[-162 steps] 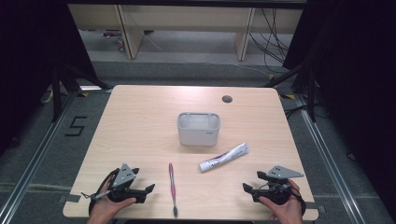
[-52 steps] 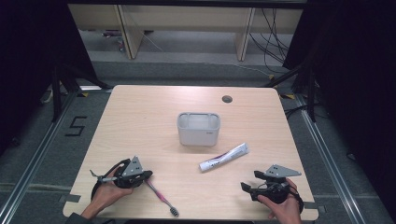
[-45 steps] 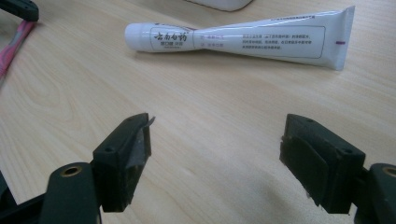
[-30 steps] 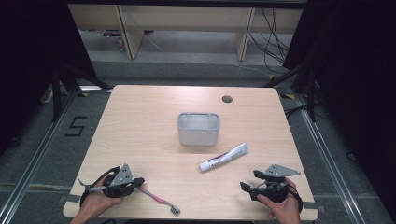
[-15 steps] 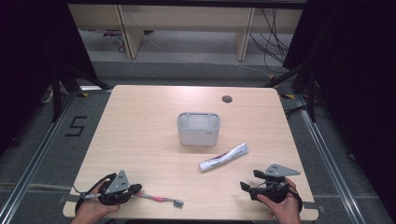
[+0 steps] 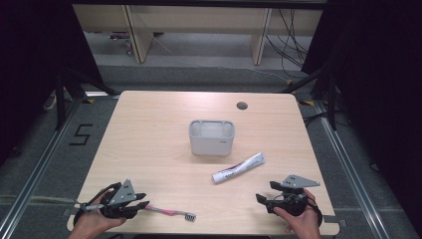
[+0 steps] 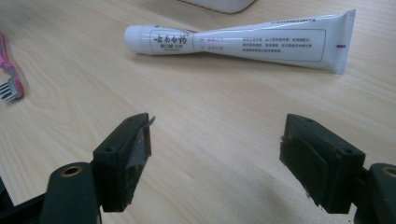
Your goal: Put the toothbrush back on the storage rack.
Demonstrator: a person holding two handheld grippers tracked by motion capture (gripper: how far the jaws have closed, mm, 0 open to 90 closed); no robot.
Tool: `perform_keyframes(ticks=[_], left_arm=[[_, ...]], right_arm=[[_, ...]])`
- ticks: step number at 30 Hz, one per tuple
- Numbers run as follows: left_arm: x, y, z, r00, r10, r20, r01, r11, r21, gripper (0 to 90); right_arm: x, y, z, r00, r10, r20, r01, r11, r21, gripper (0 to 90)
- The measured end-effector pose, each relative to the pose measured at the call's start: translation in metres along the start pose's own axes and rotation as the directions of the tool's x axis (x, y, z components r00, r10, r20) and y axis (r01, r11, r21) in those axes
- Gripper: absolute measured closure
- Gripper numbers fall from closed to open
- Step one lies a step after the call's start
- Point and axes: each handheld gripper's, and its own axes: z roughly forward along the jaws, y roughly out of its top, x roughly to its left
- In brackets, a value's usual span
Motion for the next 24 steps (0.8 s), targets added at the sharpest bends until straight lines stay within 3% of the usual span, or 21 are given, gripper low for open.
perform_keyframes(ticks=[4, 5, 6, 8, 9, 11, 12, 13, 14, 16, 24], left_arm=[[-0.008, 0.013, 0.004, 0.9979, 0.065, 0.003, -0.065, 0.9951, 0.075, 60.1], [-0.008, 0.013, 0.004, 0.9979, 0.065, 0.003, -0.065, 0.9951, 0.075, 59.4], [-0.010, 0.017, 0.005, 0.9960, 0.088, 0.016, -0.089, 0.9921, 0.089, 59.1], [-0.014, 0.023, 0.006, 0.9927, 0.116, 0.034, -0.118, 0.9884, 0.095, 58.3], [-0.015, 0.025, 0.007, 0.9910, 0.126, 0.046, -0.130, 0.9865, 0.099, 58.2], [-0.018, 0.030, 0.009, 0.9878, 0.141, 0.065, -0.148, 0.9822, 0.115, 58.0], [-0.020, 0.033, 0.010, 0.9830, 0.161, 0.089, -0.172, 0.9756, 0.137, 58.0], [-0.020, 0.033, 0.010, 0.9830, 0.161, 0.089, -0.172, 0.9756, 0.137, 57.9], [-0.023, 0.036, 0.014, 0.9798, 0.170, 0.106, -0.184, 0.9728, 0.141, 57.9], [-0.025, 0.039, 0.016, 0.9729, 0.196, 0.123, -0.215, 0.9625, 0.165, 58.2], [-0.028, 0.044, 0.026, 0.9624, 0.220, 0.160, -0.247, 0.9517, 0.182, 60.2]], right_arm=[[0.000, 0.000, 0.000, 1.0000, 0.002, -0.005, -0.002, 1.000, -0.003, 25.2], [0.000, 0.000, 0.000, 1.0000, 0.002, -0.005, -0.002, 1.000, -0.003, 25.2], [0.003, 0.000, 0.001, 0.9987, 0.044, -0.025, -0.043, 0.999, 0.012, 25.2], [0.003, 0.000, 0.001, 0.9991, 0.034, -0.024, -0.033, 0.999, 0.016, 25.2], [0.000, 0.001, 0.002, 0.9999, -0.003, -0.015, 0.003, 1.000, 0.004, 25.2], [0.000, 0.001, 0.002, 0.9999, -0.007, -0.009, 0.007, 1.000, 0.002, 25.2], [0.000, 0.001, 0.002, 0.9998, -0.001, -0.019, 0.001, 1.000, -0.005, 25.2], [0.000, 0.001, 0.002, 0.9998, -0.001, -0.019, 0.001, 1.000, -0.005, 25.2], [0.002, 0.000, 0.003, 0.9988, 0.034, -0.034, -0.034, 0.999, 0.001, 25.2], [0.002, 0.000, 0.002, 0.9987, 0.041, -0.031, -0.041, 0.999, 0.012, 25.2], [0.000, 0.000, 0.002, 0.9991, 0.026, -0.033, -0.026, 1.000, 0.001, 25.2]])
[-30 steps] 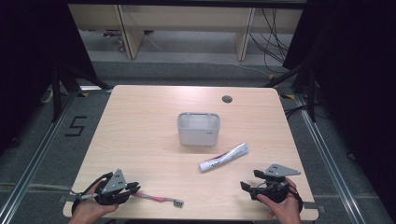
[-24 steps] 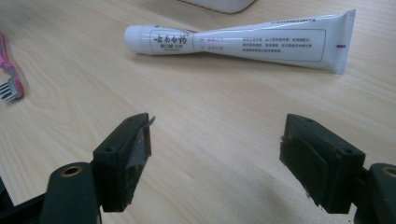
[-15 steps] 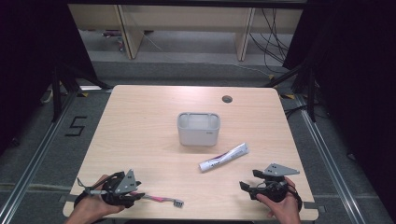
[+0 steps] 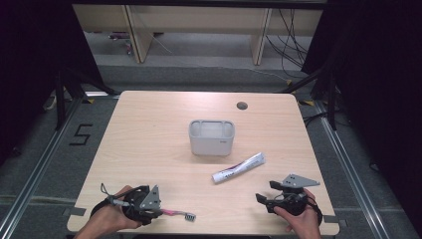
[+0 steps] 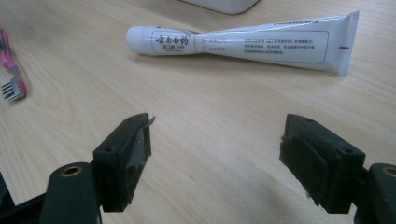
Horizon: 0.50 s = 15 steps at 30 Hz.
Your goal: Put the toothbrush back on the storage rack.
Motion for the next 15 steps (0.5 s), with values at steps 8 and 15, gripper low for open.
perform_keyframes(ticks=[8, 15], left_arm=[[-0.003, 0.004, 0.012, 0.9996, 0.021, 0.021, -0.021, 0.9992, 0.033, 61.6], [-0.001, 0.006, 0.012, 0.9995, 0.028, 0.015, -0.029, 0.9985, 0.047, 62.3]], right_arm=[[-0.001, 0.000, 0.000, 1.0000, -0.010, -0.001, 0.010, 1.000, -0.001, 25.2], [-0.001, 0.001, 0.000, 0.9995, -0.030, 0.005, 0.030, 1.000, -0.003, 25.2]])
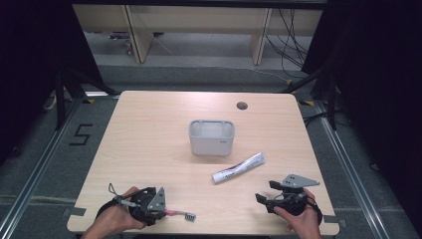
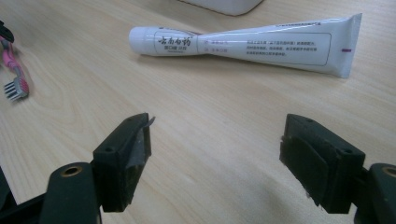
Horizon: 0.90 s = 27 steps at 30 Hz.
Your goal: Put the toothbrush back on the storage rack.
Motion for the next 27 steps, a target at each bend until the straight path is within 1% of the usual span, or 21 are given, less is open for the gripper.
perform_keyframes(ticks=[1, 6, 7, 8, 10, 12, 14, 15, 16, 20, 22, 23, 24, 25, 26, 27], left_arm=[[-0.001, 0.000, 0.001, 1.0000, -0.009, -0.002, 0.009, 1.0000, -0.004, 62.2], [-0.002, 0.000, 0.003, 1.0000, -0.007, 0.000, 0.007, 0.9999, 0.008, 63.0], [-0.001, 0.001, 0.003, 0.9999, 0.013, 0.003, -0.013, 0.9996, 0.024, 63.2], [-0.001, 0.002, 0.004, 0.9998, 0.017, 0.011, -0.018, 0.9994, 0.030, 63.6], [-0.001, 0.003, 0.004, 0.9997, 0.022, 0.012, -0.023, 0.9991, 0.035, 63.9], [-0.002, 0.005, 0.005, 0.9997, 0.021, 0.011, -0.022, 0.9993, 0.031, 64.3], [-0.002, 0.005, 0.005, 0.9997, 0.021, 0.016, -0.021, 0.9991, 0.038, 65.0], [-0.001, 0.006, 0.005, 0.9997, 0.023, 0.012, -0.024, 0.9990, 0.038, 65.4], [-0.002, 0.006, 0.005, 0.9997, 0.023, 0.011, -0.024, 0.9989, 0.040, 65.7], [-0.002, 0.007, 0.006, 0.9996, 0.025, 0.012, -0.026, 0.9983, 0.052, 67.4], [-0.003, 0.008, 0.006, 0.9996, 0.023, 0.014, -0.024, 0.9983, 0.054, 68.2], [-0.003, 0.009, 0.006, 0.9996, 0.025, 0.016, -0.026, 0.9980, 0.057, 68.9], [-0.003, 0.009, 0.006, 0.9996, 0.025, 0.016, -0.026, 0.9980, 0.057, 69.8], [-0.003, 0.010, 0.006, 0.9994, 0.029, 0.016, -0.030, 0.9974, 0.065, 71.2], [-0.003, 0.010, 0.006, 0.9994, 0.029, 0.017, -0.030, 0.9972, 0.069, 72.1], [-0.004, 0.011, 0.006, 0.9995, 0.023, 0.019, -0.025, 0.9973, 0.069, 72.9]], right_arm=[[0.000, 0.000, 0.000, 1.0000, -0.001, -0.002, 0.001, 1.000, 0.001, 25.2], [0.000, 0.001, -0.001, 1.0000, -0.004, 0.002, 0.004, 1.000, 0.001, 25.2], [0.000, 0.001, -0.001, 1.0000, -0.003, -0.001, 0.003, 1.000, 0.003, 25.2], [0.000, 0.001, -0.001, 1.0000, -0.003, -0.002, 0.003, 1.000, 0.003, 25.2], [0.000, 0.001, 0.000, 1.0000, 0.003, -0.007, -0.002, 1.000, 0.004, 25.2], [0.002, 0.001, 0.000, 0.9994, 0.034, -0.012, -0.033, 0.999, 0.018, 25.2], [0.002, 0.001, 0.000, 0.9994, 0.032, -0.013, -0.031, 0.999, 0.016, 25.2], [0.000, 0.002, 0.001, 0.9999, 0.007, -0.010, -0.007, 1.000, 0.006, 25.2], [0.000, 0.002, 0.001, 1.0000, -0.006, -0.006, 0.006, 1.000, 0.001, 25.2], [-0.001, 0.003, 0.001, 1.0000, -0.007, -0.002, 0.007, 1.000, 0.002, 25.2], [0.001, 0.003, 0.002, 0.9997, 0.017, -0.015, -0.016, 1.000, 0.011, 25.2], [0.002, 0.003, 0.002, 0.9997, 0.021, -0.014, -0.020, 1.000, 0.013, 25.2], [0.000, 0.004, 0.003, 0.9999, -0.011, -0.007, 0.011, 1.000, -0.001, 25.2], [0.001, 0.004, 0.004, 0.9999, -0.010, -0.013, 0.010, 1.000, 0.002, 25.2], [0.003, 0.004, 0.004, 0.9998, 0.016, -0.012, -0.016, 1.000, 0.018, 25.2], [0.003, 0.004, 0.004, 0.9998, 0.016, -0.014, -0.016, 1.000, 0.018, 25.2]])
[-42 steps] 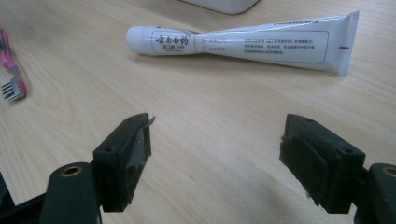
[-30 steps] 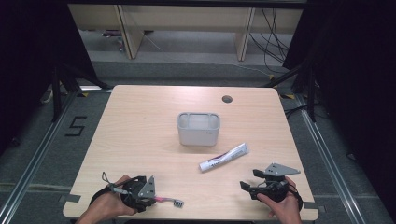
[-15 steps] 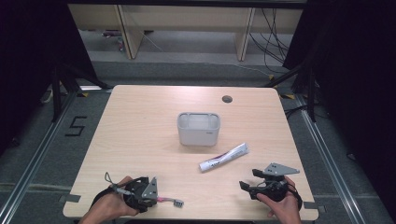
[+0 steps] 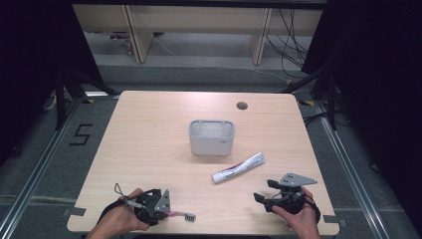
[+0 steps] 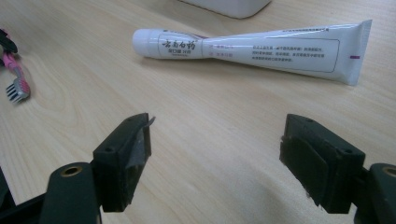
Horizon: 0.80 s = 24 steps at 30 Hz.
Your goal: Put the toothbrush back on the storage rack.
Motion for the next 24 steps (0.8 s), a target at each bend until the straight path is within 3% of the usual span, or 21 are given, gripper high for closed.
perform_keyframes(ticks=[4, 6, 7, 8, 9, 10, 16, 17, 19, 24], left_arm=[[0.0008, 0.0022, 0.0003, 0.9999, -0.001, 0.014, 0.001, 0.9999, 0.013, 76.2], [0.0010, 0.0029, 0.0005, 0.9997, -0.010, 0.021, 0.010, 0.9998, 0.018, 77.3], [0.0011, 0.0027, 0.0005, 0.9996, -0.017, 0.024, 0.017, 0.9997, 0.019, 77.8], [0.0017, 0.0026, 0.0004, 0.9995, -0.019, 0.026, 0.018, 0.9996, 0.022, 78.3], [0.0020, 0.0024, 0.0000, 0.9988, -0.037, 0.033, 0.036, 0.9988, 0.032, 78.8], [0.0030, 0.0025, 0.0002, 0.9987, -0.041, 0.031, 0.040, 0.9987, 0.030, 79.4], [0.0041, 0.0041, 0.0003, 0.9966, -0.075, 0.036, 0.073, 0.9963, 0.046, 81.2], [0.0041, 0.0041, 0.0003, 0.9966, -0.075, 0.036, 0.073, 0.9963, 0.046, 81.4], [0.0034, 0.0044, 0.0005, 0.9945, -0.096, 0.041, 0.094, 0.9943, 0.051, 81.4], [0.0043, 0.0072, 0.0009, 0.9946, -0.098, 0.035, 0.095, 0.9931, 0.068, 81.2]], right_arm=[[-0.0011, 0.0008, 0.0007, 1.0000, 0.000, -0.002, 0.000, 1.000, -0.011, 25.2], [-0.0028, 0.0017, 0.0014, 0.9995, -0.030, 0.002, 0.030, 0.999, -0.016, 25.2], [-0.0001, 0.0017, 0.0020, 1.0000, 0.002, -0.009, -0.002, 1.000, -0.007, 25.2], [-0.0022, 0.0024, 0.0024, 0.9995, -0.032, -0.001, 0.032, 0.999, -0.009, 25.2], [-0.0003, 0.0022, 0.0033, 0.9999, -0.009, -0.012, 0.009, 1.000, -0.006, 25.2], [-0.0017, 0.0028, 0.0029, 0.9994, -0.034, -0.001, 0.034, 0.999, -0.007, 25.2], [-0.0020, 0.0025, 0.0031, 0.9995, -0.030, 0.005, 0.031, 0.999, -0.018, 25.2], [0.0008, 0.0024, 0.0021, 1.0000, 0.002, -0.009, -0.003, 1.000, -0.008, 25.2], [-0.0012, 0.0029, 0.0021, 0.9993, -0.036, 0.006, 0.036, 0.999, -0.010, 25.2], [-0.0012, 0.0029, 0.0023, 0.9993, -0.037, 0.005, 0.037, 0.999, -0.011, 25.2]])
